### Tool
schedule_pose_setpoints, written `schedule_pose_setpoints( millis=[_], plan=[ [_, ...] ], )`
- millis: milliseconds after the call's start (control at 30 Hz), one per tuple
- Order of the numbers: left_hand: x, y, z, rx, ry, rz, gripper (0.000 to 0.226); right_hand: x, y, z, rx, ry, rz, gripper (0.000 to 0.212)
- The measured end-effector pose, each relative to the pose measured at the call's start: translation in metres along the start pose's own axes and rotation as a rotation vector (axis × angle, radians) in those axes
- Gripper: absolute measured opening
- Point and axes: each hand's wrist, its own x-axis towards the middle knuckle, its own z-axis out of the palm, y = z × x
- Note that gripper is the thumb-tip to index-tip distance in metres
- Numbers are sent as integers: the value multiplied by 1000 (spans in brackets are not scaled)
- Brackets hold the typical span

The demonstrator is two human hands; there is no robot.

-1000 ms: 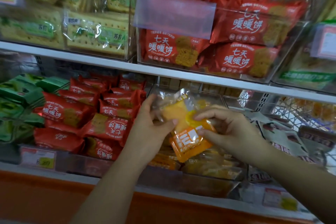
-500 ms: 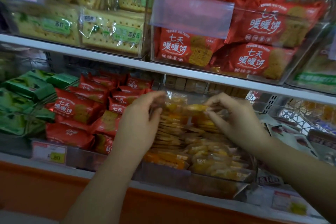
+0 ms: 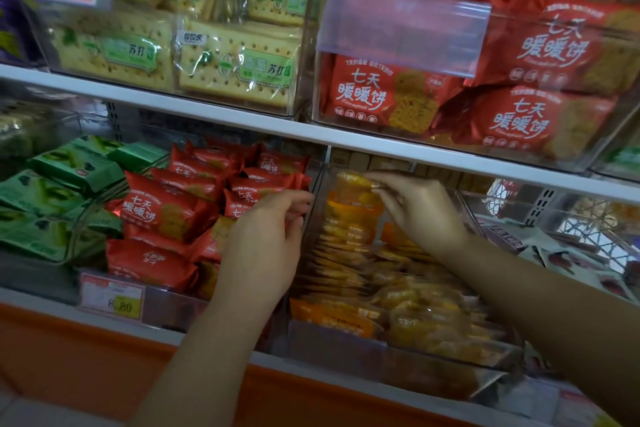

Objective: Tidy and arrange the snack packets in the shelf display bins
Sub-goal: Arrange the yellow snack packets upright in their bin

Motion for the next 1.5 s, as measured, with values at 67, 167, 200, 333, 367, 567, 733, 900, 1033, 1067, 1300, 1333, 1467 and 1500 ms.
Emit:
schedule_pose_setpoints(
  millis=[67,167,200,333,367,567,733,900,1033,1067,1300,1333,1467,1500],
  plan=[
    [-1,1,1,2,-7,-1,36,-1,7,8,-8,-87,-26,33],
    [-2,0,2,8,-10,-2,36,-2,16,21,-81,-214,-34,32],
    [-2,-1,1,6,-11,-3,36,0,17,25,-129,-239,-14,31],
    [-2,-1,1,2,-10,-10,35,14,14,32,-176,-384,148,31],
    [-2,0,1,1,-9,-11,35,16,15,34,-137,-429,155,31],
    [-5,2,0,2,-15,-13,35,1,16,18,24,-710,137,44],
    [-6,4,1,1,-36,0,34,2,23,-20,255,-640,365,32],
    [-7,9,9,17,-51,45,32,-2,25,-17,44,-996,292,42],
    [-5,9,14,42,-67,71,32,1,25,1,-42,-1068,202,46],
    [-4,8,15,45,-73,73,32,1,25,4,-85,-1082,172,44],
    [-2,4,17,74,-85,69,33,5,45,1,-204,-861,56,18],
    [-2,4,17,77,-89,71,33,7,50,-1,-167,-843,112,14],
    [-2,3,19,88,-98,94,33,10,59,1,-175,-852,150,14],
    [-2,3,19,90,-97,97,33,10,59,2,-198,-853,125,18]
  ],
)
